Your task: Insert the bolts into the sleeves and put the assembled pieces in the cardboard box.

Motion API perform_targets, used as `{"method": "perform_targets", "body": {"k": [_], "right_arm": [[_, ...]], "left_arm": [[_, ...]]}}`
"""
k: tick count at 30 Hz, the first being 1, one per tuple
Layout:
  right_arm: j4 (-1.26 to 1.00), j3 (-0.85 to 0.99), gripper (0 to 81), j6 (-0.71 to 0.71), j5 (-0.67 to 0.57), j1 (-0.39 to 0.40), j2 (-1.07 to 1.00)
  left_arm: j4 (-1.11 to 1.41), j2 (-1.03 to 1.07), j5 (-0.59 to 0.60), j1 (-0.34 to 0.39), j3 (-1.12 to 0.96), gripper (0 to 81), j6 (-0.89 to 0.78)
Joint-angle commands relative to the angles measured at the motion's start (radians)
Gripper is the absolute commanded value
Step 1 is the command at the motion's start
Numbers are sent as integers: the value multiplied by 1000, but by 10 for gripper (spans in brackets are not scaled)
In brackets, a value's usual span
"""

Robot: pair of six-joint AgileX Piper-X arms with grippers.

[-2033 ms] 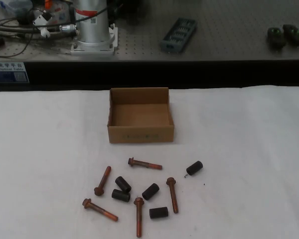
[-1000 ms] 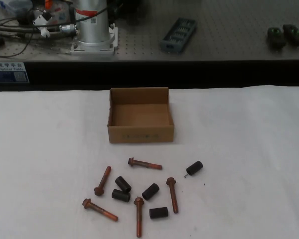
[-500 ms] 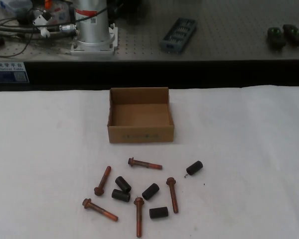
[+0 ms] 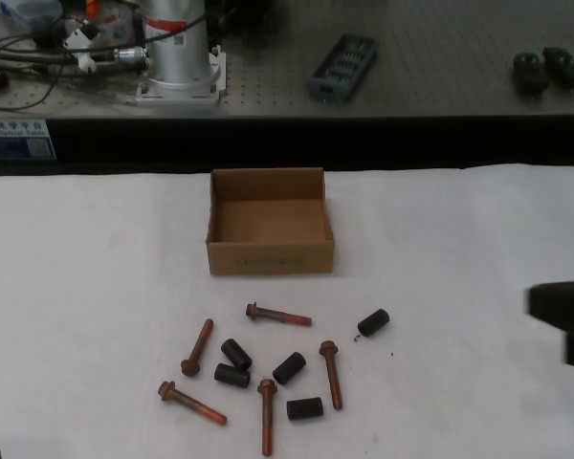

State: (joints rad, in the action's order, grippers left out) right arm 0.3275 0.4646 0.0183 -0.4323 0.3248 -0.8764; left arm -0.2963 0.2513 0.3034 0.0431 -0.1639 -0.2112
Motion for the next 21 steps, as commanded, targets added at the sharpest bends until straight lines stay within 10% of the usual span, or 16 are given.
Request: {"method": "perform_targets", "body": {"k": [1, 16, 21], "right_arm": [[4, 119, 38, -18, -11, 135, -151], [100, 625, 37, -81, 55, 462, -660], [257, 810, 36, -157, 58, 490, -826]], "left_arm": [[-44, 180, -41, 3, -127, 3, 17], [60, 387, 48, 1, -211, 1, -61], [-22, 387, -82, 1, -211, 228, -28]]}}
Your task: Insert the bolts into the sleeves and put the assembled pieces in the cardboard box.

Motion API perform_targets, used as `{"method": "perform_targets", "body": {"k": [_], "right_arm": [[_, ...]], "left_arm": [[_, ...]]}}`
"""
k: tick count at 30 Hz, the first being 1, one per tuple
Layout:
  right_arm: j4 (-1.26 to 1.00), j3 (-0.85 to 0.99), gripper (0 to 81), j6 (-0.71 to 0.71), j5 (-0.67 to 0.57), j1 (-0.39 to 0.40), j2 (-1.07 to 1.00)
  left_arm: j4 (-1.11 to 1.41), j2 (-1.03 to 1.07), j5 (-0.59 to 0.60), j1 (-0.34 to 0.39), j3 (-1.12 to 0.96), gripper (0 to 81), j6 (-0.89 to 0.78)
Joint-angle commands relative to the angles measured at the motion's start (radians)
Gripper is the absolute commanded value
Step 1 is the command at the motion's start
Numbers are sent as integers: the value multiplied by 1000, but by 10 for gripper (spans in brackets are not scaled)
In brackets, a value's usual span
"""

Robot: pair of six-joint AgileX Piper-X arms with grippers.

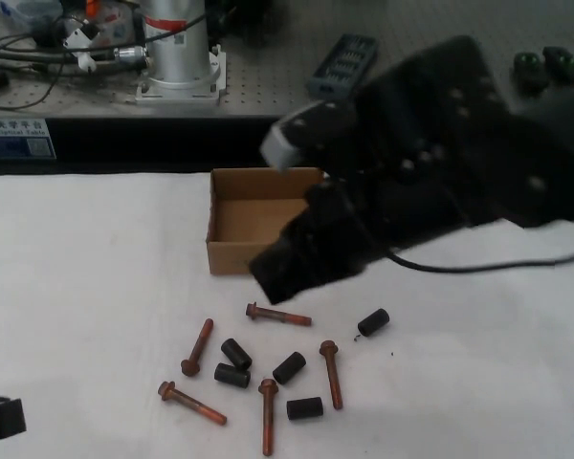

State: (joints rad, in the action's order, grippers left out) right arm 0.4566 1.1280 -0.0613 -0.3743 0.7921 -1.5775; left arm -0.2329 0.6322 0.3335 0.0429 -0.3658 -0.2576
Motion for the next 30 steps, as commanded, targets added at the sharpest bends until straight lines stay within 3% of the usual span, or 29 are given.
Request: {"method": "perform_targets", "body": {"k": [1, 2, 3, 4, 8, 10, 30], "right_arm": [[160, 181, 30, -100, 6, 32, -156], [183, 208, 19, -115, 14, 44, -180], [211, 239, 3, -121, 30, 55, -207], [232, 271, 36, -121, 50, 67, -232], [261, 337, 245, -135, 106, 108, -312], [274, 360, 302, -135, 126, 123, -346], [288, 404, 304, -70, 138, 178, -506]], "left_arm": [[-94, 6, -108, 1, -9, 307, 17], [-105, 6, -106, 1, -9, 370, 8], [-116, 6, -106, 1, -9, 398, -8], [-129, 6, -106, 1, -9, 395, -22], [-170, 6, -104, 1, -21, 296, -27], [-171, 4, -104, 1, -28, 265, -25], [-244, 3, -104, 1, -134, 260, 71]]}}
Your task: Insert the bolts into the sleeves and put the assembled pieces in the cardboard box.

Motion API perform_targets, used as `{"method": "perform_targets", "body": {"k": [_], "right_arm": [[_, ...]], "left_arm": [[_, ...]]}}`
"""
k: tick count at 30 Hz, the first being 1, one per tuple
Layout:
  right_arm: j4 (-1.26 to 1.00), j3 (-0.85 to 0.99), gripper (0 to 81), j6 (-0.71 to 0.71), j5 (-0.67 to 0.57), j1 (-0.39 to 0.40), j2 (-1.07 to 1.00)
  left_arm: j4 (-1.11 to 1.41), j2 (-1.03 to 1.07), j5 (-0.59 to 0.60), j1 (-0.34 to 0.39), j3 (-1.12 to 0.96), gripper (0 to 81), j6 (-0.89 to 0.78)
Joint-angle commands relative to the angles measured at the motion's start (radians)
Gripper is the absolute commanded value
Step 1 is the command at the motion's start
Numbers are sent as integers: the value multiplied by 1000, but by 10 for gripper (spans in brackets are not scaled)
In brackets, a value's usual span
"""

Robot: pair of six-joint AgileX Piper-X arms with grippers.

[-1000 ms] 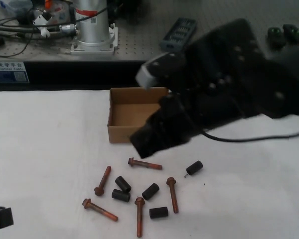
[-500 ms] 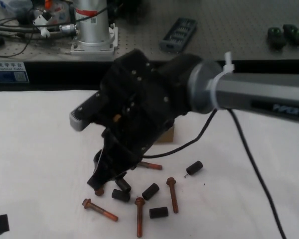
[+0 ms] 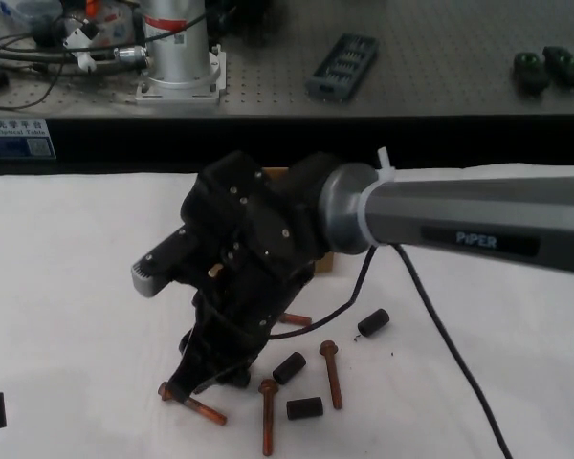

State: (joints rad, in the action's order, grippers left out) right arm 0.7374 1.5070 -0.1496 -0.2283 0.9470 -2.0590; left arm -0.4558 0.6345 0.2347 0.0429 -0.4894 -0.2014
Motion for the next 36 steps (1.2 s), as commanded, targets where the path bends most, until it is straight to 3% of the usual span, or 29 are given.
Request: {"method": "perform_targets", "body": {"k": [1, 24, 29, 36], "right_arm": [[2, 25, 304, 19, -8, 28, -28], [13, 94, 303, 41, -5, 34, -145], [29, 94, 185, 41, 25, 34, -144], [94, 94, 178, 44, 108, 36, -144]], "left_arm": [[-21, 1, -5, 1, -11, 260, 15], [-23, 1, 5, 1, -50, 260, 15], [-23, 1, 5, 1, -50, 260, 15], [-23, 1, 5, 1, -50, 260, 15]]}}
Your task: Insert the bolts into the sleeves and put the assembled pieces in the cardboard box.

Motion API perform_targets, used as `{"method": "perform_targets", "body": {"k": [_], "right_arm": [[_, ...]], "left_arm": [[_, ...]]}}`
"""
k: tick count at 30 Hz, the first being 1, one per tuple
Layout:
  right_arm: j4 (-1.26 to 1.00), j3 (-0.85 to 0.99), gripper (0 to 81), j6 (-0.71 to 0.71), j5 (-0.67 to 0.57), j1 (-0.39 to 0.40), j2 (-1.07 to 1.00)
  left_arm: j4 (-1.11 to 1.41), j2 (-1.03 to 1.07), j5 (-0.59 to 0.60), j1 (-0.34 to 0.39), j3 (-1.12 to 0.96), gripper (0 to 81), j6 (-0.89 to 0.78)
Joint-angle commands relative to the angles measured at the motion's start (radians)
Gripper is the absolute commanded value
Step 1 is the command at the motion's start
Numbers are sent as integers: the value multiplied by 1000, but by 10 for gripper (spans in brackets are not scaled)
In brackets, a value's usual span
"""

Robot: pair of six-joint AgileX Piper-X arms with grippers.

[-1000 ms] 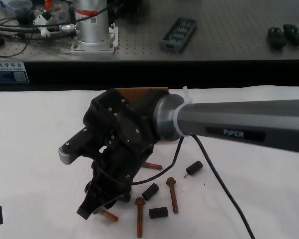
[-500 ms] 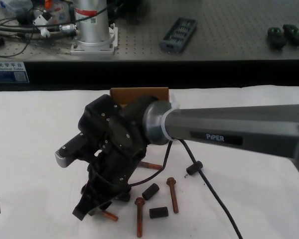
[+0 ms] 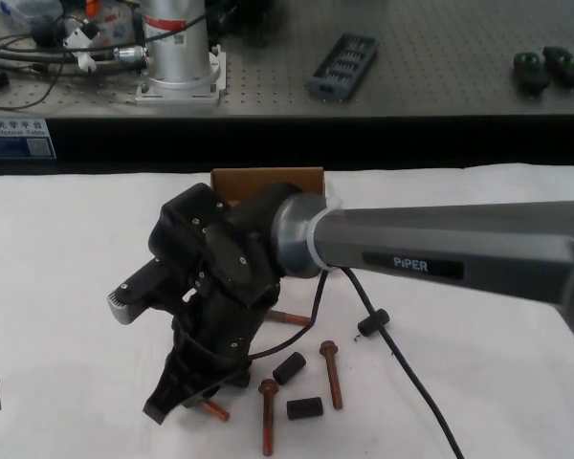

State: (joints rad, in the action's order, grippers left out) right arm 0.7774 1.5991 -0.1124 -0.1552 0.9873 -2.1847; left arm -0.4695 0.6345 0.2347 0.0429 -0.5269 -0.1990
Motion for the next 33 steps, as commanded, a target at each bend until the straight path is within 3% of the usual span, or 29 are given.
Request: {"method": "perform_targets", "body": {"k": [1, 5, 11, 18, 33], "right_arm": [[58, 2, 178, 7, 37, -4, -19], [89, 2, 169, 12, 99, 5, -19], [88, 2, 0, 15, 97, 11, -19], [61, 2, 29, 38, 87, 13, 57], [107, -148, 29, 52, 123, -56, 385]], "left_arm": [[-11, 1, 5, 1, -12, 260, 13], [-25, 1, 5, 1, -12, 260, 13], [-53, 1, 5, 1, -12, 260, 13], [-53, 1, 5, 1, -12, 260, 30], [-53, 105, 144, 6, -202, 260, 344]]}}
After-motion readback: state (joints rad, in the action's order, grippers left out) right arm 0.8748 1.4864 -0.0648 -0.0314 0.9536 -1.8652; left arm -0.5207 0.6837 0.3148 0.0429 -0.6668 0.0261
